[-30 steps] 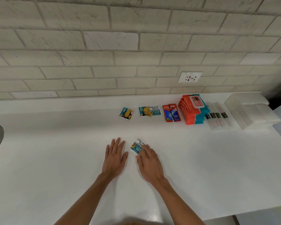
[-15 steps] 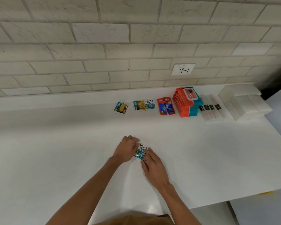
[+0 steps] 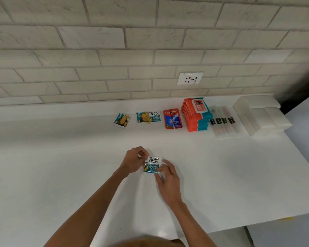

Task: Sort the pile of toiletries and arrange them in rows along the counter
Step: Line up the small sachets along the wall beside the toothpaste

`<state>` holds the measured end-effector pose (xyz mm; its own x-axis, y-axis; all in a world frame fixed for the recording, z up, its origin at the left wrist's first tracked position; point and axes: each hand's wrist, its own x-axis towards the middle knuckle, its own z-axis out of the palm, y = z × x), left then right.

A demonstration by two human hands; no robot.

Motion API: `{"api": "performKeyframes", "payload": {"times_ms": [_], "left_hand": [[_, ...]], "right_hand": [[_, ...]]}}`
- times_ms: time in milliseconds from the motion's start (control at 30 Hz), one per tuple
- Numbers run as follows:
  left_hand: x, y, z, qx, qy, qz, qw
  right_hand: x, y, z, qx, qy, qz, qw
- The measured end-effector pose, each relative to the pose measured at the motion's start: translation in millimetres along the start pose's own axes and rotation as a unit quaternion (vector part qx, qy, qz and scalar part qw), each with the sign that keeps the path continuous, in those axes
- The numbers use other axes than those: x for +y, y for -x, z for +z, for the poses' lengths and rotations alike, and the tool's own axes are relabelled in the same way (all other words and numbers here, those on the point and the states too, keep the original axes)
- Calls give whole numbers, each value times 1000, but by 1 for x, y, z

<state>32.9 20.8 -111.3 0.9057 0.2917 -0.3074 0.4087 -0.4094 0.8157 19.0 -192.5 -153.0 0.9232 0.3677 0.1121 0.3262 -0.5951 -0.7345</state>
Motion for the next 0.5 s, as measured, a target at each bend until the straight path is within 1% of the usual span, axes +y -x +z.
{"api": "performKeyframes", "payload": {"times_ms": [67, 133, 267, 367, 433, 500], "left_hand": [[13, 0, 4, 18, 41, -13, 999], [23, -1, 7, 35, 74, -15, 997], [39, -9, 14, 67, 123, -32, 990], [48, -15, 20, 104, 157, -28, 982], [51, -18, 24, 124, 160, -24, 979], [46, -22, 26, 149, 112, -3, 982]], "right_hand": [[-1, -9, -11, 18, -76, 42, 996], [-4, -18, -23, 6, -151, 92, 984], [-1, -41, -39, 13, -228, 125, 965], [5, -61, -44, 15, -244, 129, 961], [9, -75, -46, 12, -240, 125, 963], [12, -92, -48, 10, -232, 123, 965]]}}
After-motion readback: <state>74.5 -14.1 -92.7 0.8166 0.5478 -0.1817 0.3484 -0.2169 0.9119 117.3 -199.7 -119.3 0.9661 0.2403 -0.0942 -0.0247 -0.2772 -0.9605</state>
